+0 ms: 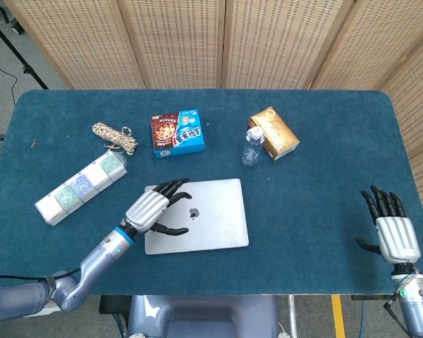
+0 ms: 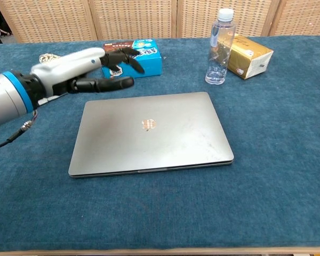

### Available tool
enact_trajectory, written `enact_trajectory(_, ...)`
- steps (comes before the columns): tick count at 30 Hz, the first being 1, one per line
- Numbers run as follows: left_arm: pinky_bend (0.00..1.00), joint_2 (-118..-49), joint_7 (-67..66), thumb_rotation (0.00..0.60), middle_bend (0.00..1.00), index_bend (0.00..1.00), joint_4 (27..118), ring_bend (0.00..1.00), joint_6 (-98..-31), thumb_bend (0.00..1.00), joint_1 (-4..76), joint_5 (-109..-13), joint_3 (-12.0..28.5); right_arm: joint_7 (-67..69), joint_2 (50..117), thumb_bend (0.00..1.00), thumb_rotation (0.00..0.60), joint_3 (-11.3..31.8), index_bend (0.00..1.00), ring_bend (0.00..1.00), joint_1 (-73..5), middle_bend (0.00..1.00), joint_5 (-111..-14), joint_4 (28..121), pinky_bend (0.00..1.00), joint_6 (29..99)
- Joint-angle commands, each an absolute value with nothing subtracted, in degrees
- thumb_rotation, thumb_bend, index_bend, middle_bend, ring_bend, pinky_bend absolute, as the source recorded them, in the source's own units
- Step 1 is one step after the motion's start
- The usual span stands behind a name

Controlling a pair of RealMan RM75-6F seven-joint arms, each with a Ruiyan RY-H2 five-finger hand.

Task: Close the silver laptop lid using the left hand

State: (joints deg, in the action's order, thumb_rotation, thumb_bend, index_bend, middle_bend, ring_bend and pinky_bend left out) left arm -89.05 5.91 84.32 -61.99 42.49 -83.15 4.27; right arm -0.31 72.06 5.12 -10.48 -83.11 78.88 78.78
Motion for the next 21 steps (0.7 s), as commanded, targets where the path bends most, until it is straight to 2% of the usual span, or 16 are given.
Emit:
enact_trajectory(1, 0.01, -85.17, 3.56, 0.030, 0.00, 0.06, 86.51, 0.00, -67.56, 0.00, 40.04, -84.96, 5.62, -0.19, 71.95, 0.00, 0.600, 5.10, 0.00, 0.00, -10.40, 0.00, -83.19, 79.05, 0.00, 78.96)
enact_trajectory(4, 0.00, -81.06, -2.46, 0.053, 0.00, 0.01, 86.68, 0.00, -72.95, 0.00, 36.04, -84.08, 5.44, 0.09, 71.78, 0.00, 0.600, 5.19, 0.00, 0.00, -10.33, 0.00, -83.40, 79.34, 0.00, 79.36)
enact_trajectory(6, 0.00, -78.22, -4.92, 0.092, 0.00, 0.00, 87.68, 0.00, -77.17, 0.00, 32.13, -83.76, 4.06, 0.40, 71.55, 0.00, 0.600, 5.16, 0.00, 0.00, -10.22, 0.00, -83.68, 79.63, 0.00, 79.71)
enact_trajectory(11, 0.00, -74.54, -4.80, 0.219, 0.00, 0.00, 88.26, 0.00, -81.52, 0.00, 26.26, -81.77, 2.31, 0.90, 71.23, 0.00, 0.600, 5.03, 0.00, 0.00, -10.11, 0.00, -84.20, 80.05, 0.00, 80.14)
enact_trajectory(14, 0.00, -73.23, -3.37, 0.268, 0.00, 0.00, 87.63, 0.00, -84.13, 0.00, 22.58, -80.52, 1.43, 1.26, 71.00, 0.00, 0.600, 5.00, 0.00, 0.00, -10.00, 0.00, -84.58, 80.33, 0.00, 80.59)
enact_trajectory(21, 0.00, -72.53, 4.03, 0.326, 0.00, 0.00, 83.77, 0.00, -86.27, 0.00, 16.76, -79.16, 0.14, 2.06, 70.49, 0.00, 0.600, 5.03, 0.00, 0.00, -9.69, 0.00, -85.20, 80.70, 0.00, 81.65)
